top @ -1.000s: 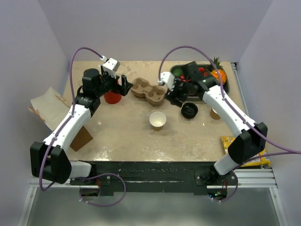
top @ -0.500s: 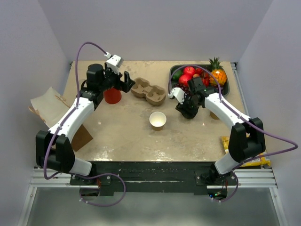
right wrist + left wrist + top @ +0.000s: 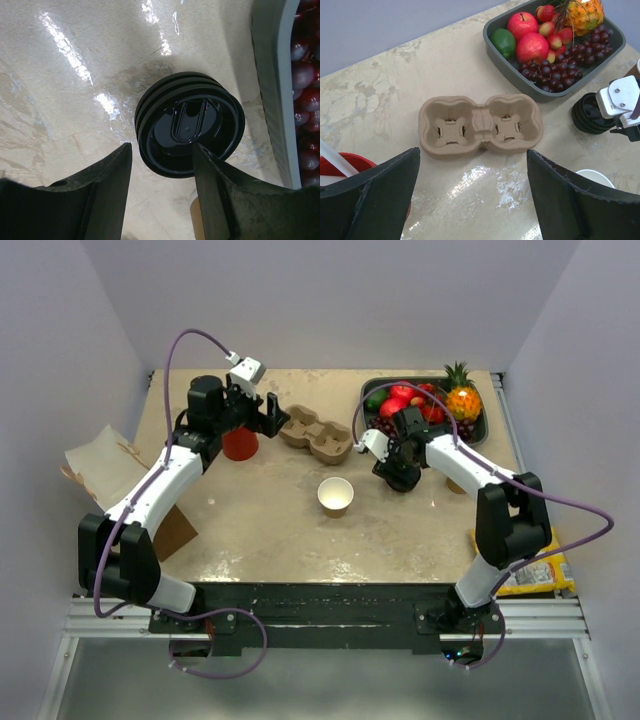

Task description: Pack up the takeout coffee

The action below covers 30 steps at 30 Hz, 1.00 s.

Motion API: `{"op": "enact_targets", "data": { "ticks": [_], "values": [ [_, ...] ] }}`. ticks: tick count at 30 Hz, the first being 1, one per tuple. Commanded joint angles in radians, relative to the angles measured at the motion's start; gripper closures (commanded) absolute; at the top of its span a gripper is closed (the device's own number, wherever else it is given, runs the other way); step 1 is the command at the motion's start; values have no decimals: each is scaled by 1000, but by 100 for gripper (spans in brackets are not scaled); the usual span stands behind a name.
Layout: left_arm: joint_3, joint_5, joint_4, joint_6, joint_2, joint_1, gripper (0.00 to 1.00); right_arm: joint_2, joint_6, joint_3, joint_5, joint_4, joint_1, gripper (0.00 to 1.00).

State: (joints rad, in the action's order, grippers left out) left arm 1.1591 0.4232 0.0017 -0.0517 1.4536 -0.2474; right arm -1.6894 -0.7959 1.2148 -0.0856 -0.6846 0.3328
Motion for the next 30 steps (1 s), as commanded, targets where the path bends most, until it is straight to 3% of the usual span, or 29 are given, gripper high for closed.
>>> {"op": "enact_targets", "data": {
  "ticks": [1,19,27,30],
  "values": [
    [31,15,35,1,4,-6,9,-3,7,12,18,30,-1,45],
    [22,19,47,-10,7,-6,9,-27,15,6,24,25,0,55],
    [17,26,52,-16,7,-6,9,-30,20,6,35,22,0,64],
    [16,28,52,-19,5,-6,9,-24,18,8,37,14,0,73]
  ]
}}
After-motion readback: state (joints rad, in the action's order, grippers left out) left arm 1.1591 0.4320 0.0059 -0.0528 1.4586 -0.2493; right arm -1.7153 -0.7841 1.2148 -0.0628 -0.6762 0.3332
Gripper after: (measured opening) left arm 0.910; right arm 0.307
